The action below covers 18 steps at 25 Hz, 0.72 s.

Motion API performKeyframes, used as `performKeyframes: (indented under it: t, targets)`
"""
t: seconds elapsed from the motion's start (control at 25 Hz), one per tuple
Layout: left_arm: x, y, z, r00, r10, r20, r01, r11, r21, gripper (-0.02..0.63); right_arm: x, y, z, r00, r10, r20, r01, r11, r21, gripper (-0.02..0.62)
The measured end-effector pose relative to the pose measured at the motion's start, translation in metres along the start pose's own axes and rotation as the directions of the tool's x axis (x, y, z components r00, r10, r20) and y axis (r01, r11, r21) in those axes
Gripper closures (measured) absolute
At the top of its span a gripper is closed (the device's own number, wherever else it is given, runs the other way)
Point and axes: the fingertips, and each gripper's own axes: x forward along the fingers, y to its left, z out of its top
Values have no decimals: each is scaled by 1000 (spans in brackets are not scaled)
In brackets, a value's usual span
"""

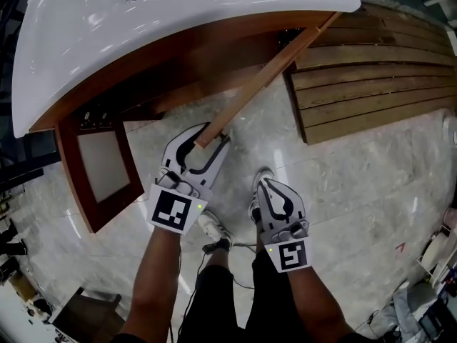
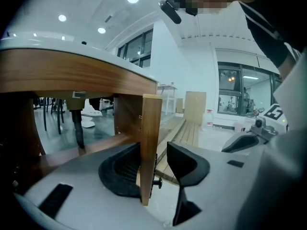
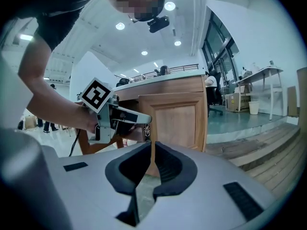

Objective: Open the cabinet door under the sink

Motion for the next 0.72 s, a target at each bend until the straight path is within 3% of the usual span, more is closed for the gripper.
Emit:
performKeyframes:
  t: [0.16, 0.36, 0.72]
  targets:
    - [-1, -22, -4, 998, -52, -44, 54, 997, 48, 430, -19, 4, -10, 999, -37, -20, 38, 999, 28, 569]
    - [-3, -44, -3, 994, -98, -54, 99, 995, 16, 430, -34, 5, -12, 997, -70, -33, 71, 997, 21, 569]
    - [2, -88, -4, 970, -224, -94, 229, 972, 48, 459, -45, -14, -8, 985, -172, -15, 173, 985, 23, 569]
